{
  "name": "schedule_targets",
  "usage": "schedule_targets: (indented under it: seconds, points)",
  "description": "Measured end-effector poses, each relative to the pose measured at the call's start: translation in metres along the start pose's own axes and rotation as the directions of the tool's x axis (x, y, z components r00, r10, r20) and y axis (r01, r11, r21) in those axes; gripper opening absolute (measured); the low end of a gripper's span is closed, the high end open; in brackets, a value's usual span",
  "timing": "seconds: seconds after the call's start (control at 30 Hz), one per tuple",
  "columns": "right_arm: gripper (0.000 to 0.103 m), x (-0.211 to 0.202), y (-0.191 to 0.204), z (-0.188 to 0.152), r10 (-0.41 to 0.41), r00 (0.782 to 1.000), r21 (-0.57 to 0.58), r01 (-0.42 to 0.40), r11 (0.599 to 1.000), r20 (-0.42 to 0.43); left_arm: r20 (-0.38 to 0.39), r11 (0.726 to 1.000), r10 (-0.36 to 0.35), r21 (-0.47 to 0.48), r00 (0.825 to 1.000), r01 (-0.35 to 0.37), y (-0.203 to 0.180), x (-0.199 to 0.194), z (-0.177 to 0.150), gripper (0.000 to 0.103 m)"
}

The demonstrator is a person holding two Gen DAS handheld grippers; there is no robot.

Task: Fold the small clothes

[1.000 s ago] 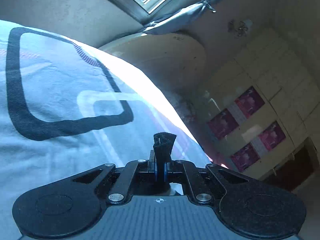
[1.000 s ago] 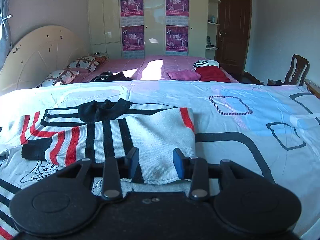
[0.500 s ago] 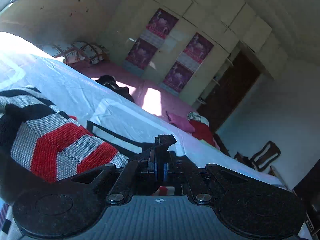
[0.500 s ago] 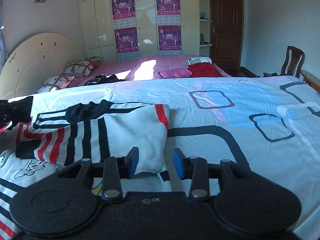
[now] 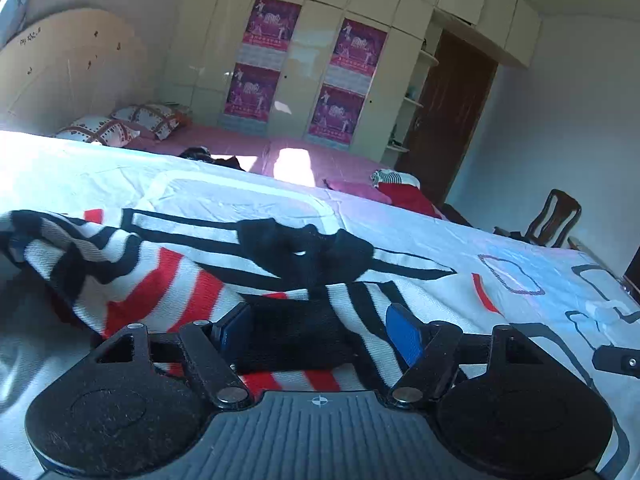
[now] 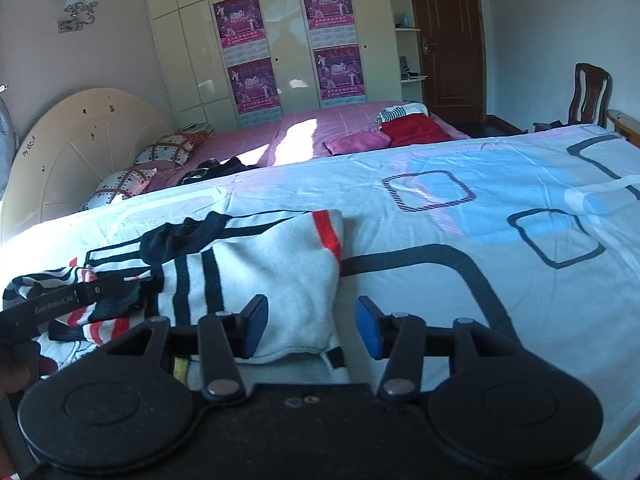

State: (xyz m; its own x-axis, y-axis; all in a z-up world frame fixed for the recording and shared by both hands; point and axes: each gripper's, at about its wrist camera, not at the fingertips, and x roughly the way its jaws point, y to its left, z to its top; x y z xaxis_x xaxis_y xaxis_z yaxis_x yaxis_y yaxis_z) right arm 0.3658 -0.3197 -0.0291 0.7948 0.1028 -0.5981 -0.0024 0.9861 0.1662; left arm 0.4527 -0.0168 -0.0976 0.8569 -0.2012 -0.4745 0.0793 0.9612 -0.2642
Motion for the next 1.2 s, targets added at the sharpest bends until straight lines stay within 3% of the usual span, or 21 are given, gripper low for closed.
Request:
schedule_targets:
  seconds: [0.13, 0.27, 0.37, 0.5, 0.57, 0.6, 0.63, 0.73, 0.87, 0.93, 1.0, 1.2]
  points:
    - [0.048, 0.025, 0.032, 0.001, 0.116, 0.993, 0.051, -0.115, 0.992, -0.030, 0.052, 0.994, 0.099, 0.031, 0.994, -0.101, 0.040, -0.048, -0.004, 0.073]
    - [0.048, 0.061, 0.068, -0.002, 0.230, 0.971, 0.137, -0.220, 0.966, -0.068, 0.083, 0.968, 0.248, 0.022, 0.965, -0.251, 0.093, -0.085, -0.007, 0.073]
    - [0.048, 0.089, 0.088, -0.006, 0.308, 0.946, 0.235, -0.277, 0.932, -0.104, 0.046, 0.954, 0.300, 0.000, 0.953, -0.300, 0.128, -0.084, -0.007, 0.073]
    - [0.046, 0.127, 0.106, -0.017, 0.386, 0.908, 0.392, -0.301, 0.869, -0.160, -0.034, 0.957, 0.287, -0.021, 0.957, -0.288, 0.155, -0.058, -0.007, 0.073]
    - [0.034, 0.133, 0.114, -0.017, 0.358, 0.920, 0.388, -0.274, 0.880, -0.160, -0.069, 0.958, 0.285, -0.026, 0.956, -0.287, 0.161, -0.045, -0.009, 0.073]
    - [0.008, 0.133, 0.117, -0.015, 0.352, 0.923, 0.374, -0.274, 0.886, -0.157, -0.076, 0.958, 0.283, -0.025, 0.956, -0.286, 0.162, -0.043, -0.010, 0.073]
    - [0.005, 0.133, 0.120, -0.013, 0.349, 0.925, 0.358, -0.277, 0.891, -0.153, -0.082, 0.957, 0.285, -0.028, 0.955, -0.288, 0.164, -0.042, -0.010, 0.073]
    - [0.005, 0.107, 0.123, 0.005, 0.282, 0.958, 0.196, -0.266, 0.944, -0.057, -0.081, 0.955, 0.292, -0.038, 0.953, -0.295, 0.168, -0.045, -0.012, 0.073]
    - [0.005, 0.060, 0.104, 0.019, 0.167, 0.982, 0.026, -0.170, 0.985, 0.090, -0.102, 0.962, 0.268, -0.034, 0.958, -0.273, 0.167, -0.040, -0.014, 0.061]
    - [0.005, 0.067, 0.089, 0.012, 0.106, 0.994, 0.005, -0.107, 0.994, 0.032, -0.104, 0.961, 0.273, -0.023, 0.956, -0.276, 0.165, -0.040, -0.016, 0.060]
    - [0.005, 0.082, 0.073, 0.003, 0.101, 0.993, 0.075, -0.097, 0.992, -0.053, -0.105, 0.961, 0.273, -0.021, 0.956, -0.277, 0.164, -0.041, -0.017, 0.060]
    - [0.005, 0.070, 0.081, -0.005, 0.094, 0.995, 0.002, -0.094, 0.996, 0.017, -0.110, 0.960, 0.278, -0.003, 0.954, -0.280, 0.157, -0.040, -0.016, 0.057]
